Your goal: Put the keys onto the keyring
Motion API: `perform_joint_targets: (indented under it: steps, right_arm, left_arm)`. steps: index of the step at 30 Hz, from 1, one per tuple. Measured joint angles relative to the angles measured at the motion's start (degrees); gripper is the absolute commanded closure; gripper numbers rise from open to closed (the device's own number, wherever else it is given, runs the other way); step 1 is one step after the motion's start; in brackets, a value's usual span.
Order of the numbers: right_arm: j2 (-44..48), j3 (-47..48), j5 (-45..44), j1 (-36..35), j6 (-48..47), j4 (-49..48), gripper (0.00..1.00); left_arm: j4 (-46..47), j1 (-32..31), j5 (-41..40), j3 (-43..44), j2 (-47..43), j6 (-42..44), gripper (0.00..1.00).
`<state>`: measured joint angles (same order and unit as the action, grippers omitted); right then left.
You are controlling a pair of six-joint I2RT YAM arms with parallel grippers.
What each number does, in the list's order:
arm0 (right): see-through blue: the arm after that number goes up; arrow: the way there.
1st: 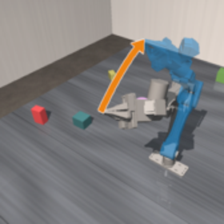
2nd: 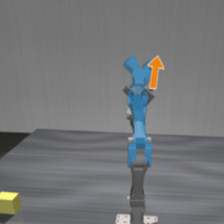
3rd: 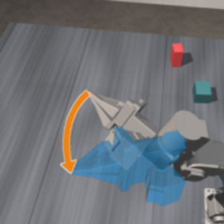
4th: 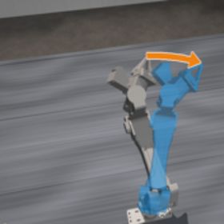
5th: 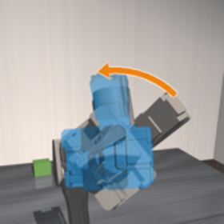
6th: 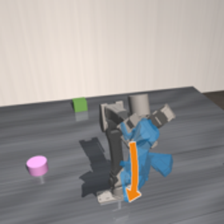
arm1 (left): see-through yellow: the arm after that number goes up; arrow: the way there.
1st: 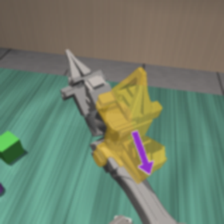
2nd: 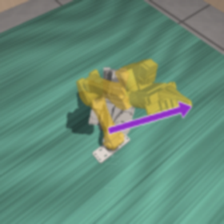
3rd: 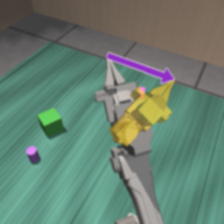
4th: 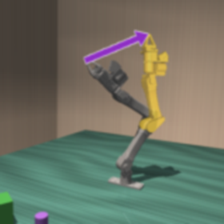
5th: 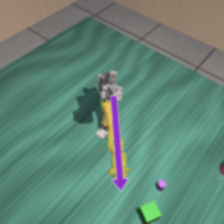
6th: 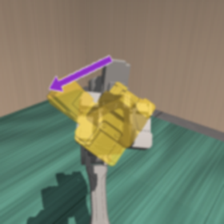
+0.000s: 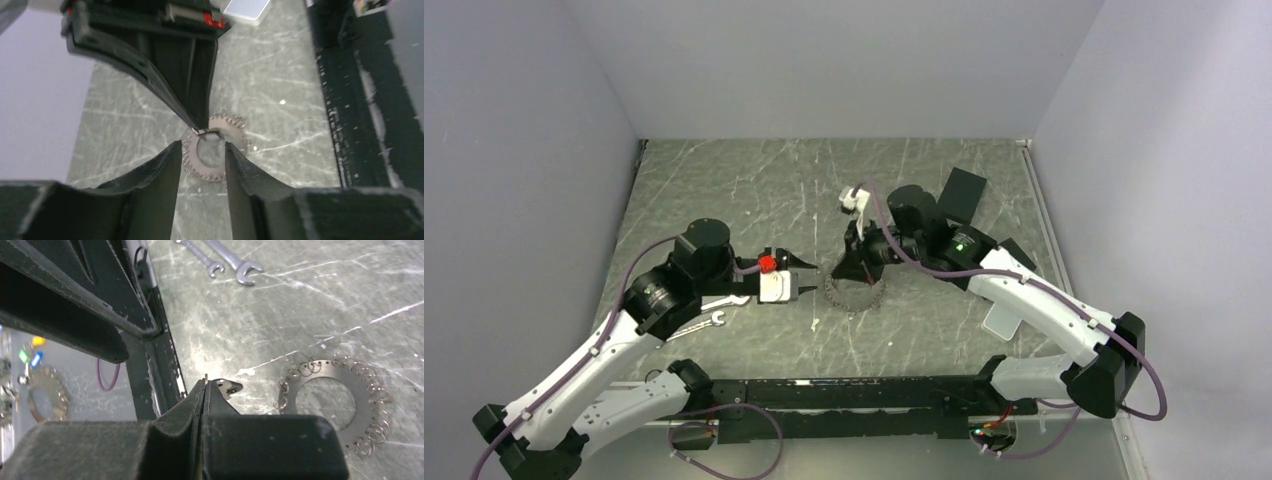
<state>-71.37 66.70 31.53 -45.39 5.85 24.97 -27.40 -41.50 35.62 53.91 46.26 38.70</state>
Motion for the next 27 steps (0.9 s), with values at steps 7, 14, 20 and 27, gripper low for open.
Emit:
perform_joint_targets:
  steps: [7, 14, 20, 27]
  right_arm:
    - [0.15, -0.02, 0.04, -4.76, -7.56, 1.92, 1.00]
    - [2.40, -1.20, 0.00, -4.92, -10.19, 1.11, 1.00]
    - [3.85, -1.64, 0.39, -4.92, -10.86, 0.37, 1.00]
    - [3.89, -1.75, 1.01, -4.98, -11.06, 0.26, 1.00]
  left_arm:
    - [0.24, 0.00, 8.22, 0.57, 4.35, -7.91, 0.67]
    - [0.39, 0.00, 8.48, -0.90, 3.69, -11.26, 0.67]
    - [1.95, 0.00, 6.97, -1.25, 3.50, -11.91, 0.61]
    - [7.63, 0.00, 5.03, -2.58, 4.33, -13.97, 0.69]
